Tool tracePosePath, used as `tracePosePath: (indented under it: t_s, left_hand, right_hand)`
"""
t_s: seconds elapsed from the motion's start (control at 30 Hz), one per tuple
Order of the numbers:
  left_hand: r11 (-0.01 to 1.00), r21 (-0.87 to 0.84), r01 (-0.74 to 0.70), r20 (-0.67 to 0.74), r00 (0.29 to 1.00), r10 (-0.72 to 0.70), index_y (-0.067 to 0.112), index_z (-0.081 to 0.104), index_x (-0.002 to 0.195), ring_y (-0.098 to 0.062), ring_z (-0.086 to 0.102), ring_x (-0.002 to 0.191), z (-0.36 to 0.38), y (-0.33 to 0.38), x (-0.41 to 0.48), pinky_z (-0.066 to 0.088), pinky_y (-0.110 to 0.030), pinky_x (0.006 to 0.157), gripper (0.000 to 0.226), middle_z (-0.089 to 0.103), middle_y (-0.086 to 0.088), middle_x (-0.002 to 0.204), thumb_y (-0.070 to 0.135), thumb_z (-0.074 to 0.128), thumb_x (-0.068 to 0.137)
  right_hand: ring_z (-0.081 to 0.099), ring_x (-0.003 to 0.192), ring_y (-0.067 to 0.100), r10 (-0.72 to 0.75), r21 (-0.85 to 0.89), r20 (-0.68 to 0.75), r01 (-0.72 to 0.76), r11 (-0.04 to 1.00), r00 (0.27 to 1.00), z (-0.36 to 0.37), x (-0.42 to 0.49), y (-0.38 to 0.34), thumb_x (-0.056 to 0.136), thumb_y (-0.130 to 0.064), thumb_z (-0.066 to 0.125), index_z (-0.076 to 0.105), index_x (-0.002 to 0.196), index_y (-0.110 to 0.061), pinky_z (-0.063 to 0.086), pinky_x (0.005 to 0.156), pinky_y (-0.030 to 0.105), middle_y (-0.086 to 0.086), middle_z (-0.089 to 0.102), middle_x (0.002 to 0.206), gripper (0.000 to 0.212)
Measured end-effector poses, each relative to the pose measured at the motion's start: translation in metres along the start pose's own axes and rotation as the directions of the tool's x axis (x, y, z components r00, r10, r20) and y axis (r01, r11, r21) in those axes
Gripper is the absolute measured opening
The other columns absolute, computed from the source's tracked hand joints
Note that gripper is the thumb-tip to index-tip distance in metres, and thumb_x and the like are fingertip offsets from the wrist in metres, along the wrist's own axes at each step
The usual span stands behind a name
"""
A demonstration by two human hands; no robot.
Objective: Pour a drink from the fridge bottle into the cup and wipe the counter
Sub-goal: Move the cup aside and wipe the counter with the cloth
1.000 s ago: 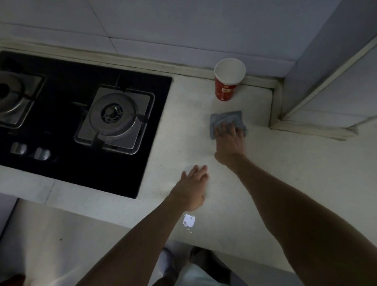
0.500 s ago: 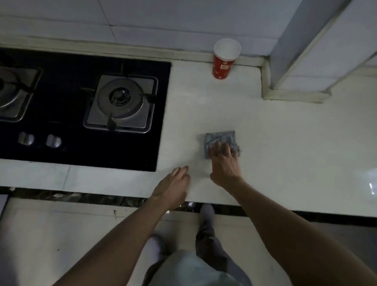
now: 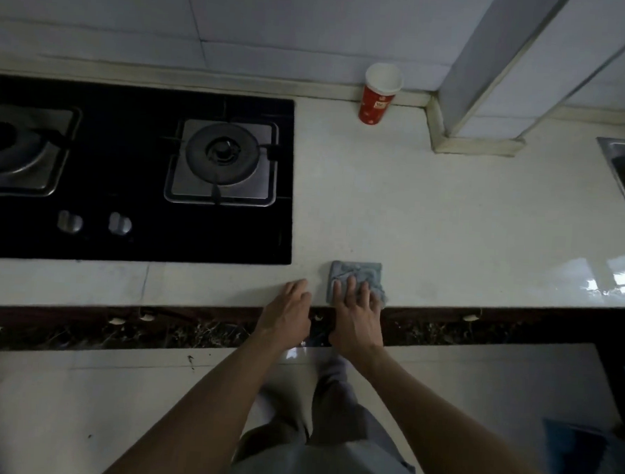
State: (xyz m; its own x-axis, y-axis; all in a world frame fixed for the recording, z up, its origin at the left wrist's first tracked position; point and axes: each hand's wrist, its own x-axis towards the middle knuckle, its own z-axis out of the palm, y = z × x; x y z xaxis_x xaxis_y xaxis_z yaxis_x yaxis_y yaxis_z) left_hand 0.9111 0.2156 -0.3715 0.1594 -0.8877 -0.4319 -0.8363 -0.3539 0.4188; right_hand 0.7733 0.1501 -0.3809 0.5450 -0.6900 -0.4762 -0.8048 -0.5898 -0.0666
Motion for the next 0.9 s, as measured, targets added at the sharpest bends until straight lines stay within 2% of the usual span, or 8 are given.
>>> tracePosePath:
  t_s: [0.2,0.3,0.4,0.53,0.67,0.73,0.8,0.9]
  left_hand:
    - [0.999,-0.016,-0.037,0.040,0.998,0.038,0.005,0.050,0.142,-0.021,0.029,0.146,-0.010,-0.007,0.005,0.030,-0.036,0.120,0.048,0.030,-0.006,0.160,0.008,0.051,0.094]
    - [0.999,0.014,-0.048,0.075,0.996,0.047,0.004,0.056,0.132,-0.025,0.043,0.133,-0.017,-0.007,0.013,0.037,-0.035,0.111,0.040,0.048,-0.010,0.142,0.007,0.050,0.092]
    - [0.998,0.034,-0.047,0.112,0.993,0.043,0.006,0.056,0.131,-0.026,0.048,0.128,-0.025,-0.009,0.029,0.042,-0.039,0.107,0.039,0.053,-0.011,0.134,0.007,0.048,0.092]
    - [0.995,0.057,-0.087,0.090,0.993,0.082,0.005,0.052,0.136,-0.023,0.042,0.134,-0.037,-0.010,0.057,0.043,-0.037,0.108,0.043,0.047,-0.010,0.140,0.009,0.049,0.094]
    - [0.992,0.031,-0.123,0.004,0.992,0.123,0.004,0.041,0.147,-0.021,0.025,0.149,-0.056,-0.005,0.088,0.026,-0.030,0.120,0.052,0.027,-0.010,0.160,0.008,0.047,0.096]
    - [0.986,0.064,-0.154,-0.093,0.983,0.160,0.004,0.043,0.148,-0.022,0.032,0.147,-0.062,-0.006,0.109,0.028,-0.029,0.119,0.057,0.033,-0.013,0.159,0.012,0.053,0.093]
    - [0.974,0.154,-0.165,-0.090,0.980,0.180,0.000,0.039,0.149,-0.028,0.030,0.149,-0.069,-0.004,0.132,0.023,-0.034,0.122,0.061,0.030,-0.017,0.161,0.018,0.055,0.093]
    - [0.976,0.187,-0.107,-0.031,0.993,0.115,0.005,0.027,0.155,-0.031,0.011,0.154,-0.085,-0.002,0.165,0.013,-0.041,0.126,0.060,0.009,-0.015,0.167,0.019,0.046,0.100]
  right_hand:
    - [0.000,0.145,0.046,-0.015,-0.062,-0.014,0.015,0.998,1.000,0.004,0.011,-0.024,0.090,-0.046,0.051,-0.002,0.154,-0.010,0.004,0.116,0.057,0.025,-0.002,0.159,0.091]
    - [0.006,0.145,0.046,-0.056,-0.114,-0.024,0.053,0.992,0.998,-0.004,0.024,-0.020,0.089,-0.038,0.052,0.000,0.154,-0.009,0.009,0.116,0.058,0.025,0.002,0.159,0.089]
    - [0.009,0.144,0.046,-0.093,-0.130,-0.025,0.089,0.987,0.995,-0.022,0.049,-0.013,0.086,-0.033,0.057,0.002,0.154,-0.009,0.011,0.116,0.057,0.024,0.005,0.159,0.091]
    - [0.007,0.145,0.043,-0.127,-0.143,-0.024,0.122,0.982,0.992,-0.046,0.097,-0.001,0.089,-0.037,0.052,0.002,0.154,-0.010,0.011,0.117,0.055,0.021,0.004,0.160,0.086]
    - [0.006,0.145,0.042,-0.152,-0.144,-0.033,0.146,0.979,0.988,-0.076,0.155,0.011,0.089,-0.049,0.051,0.003,0.155,-0.012,0.010,0.118,0.054,0.018,0.003,0.160,0.089]
    - [0.005,0.145,0.041,-0.164,-0.149,-0.031,0.158,0.976,0.986,-0.097,0.188,0.016,0.088,-0.052,0.053,0.002,0.154,-0.012,0.010,0.118,0.054,0.018,0.003,0.160,0.093]
    - [0.004,0.145,0.041,-0.177,-0.176,-0.001,0.174,0.969,0.984,-0.118,0.223,0.021,0.086,-0.051,0.057,0.000,0.154,-0.011,0.009,0.118,0.054,0.018,0.002,0.160,0.098]
    - [0.003,0.145,0.041,-0.201,-0.195,0.011,0.200,0.960,0.979,-0.146,0.270,0.028,0.083,-0.050,0.060,-0.001,0.154,-0.010,0.008,0.118,0.054,0.018,0.001,0.160,0.102]
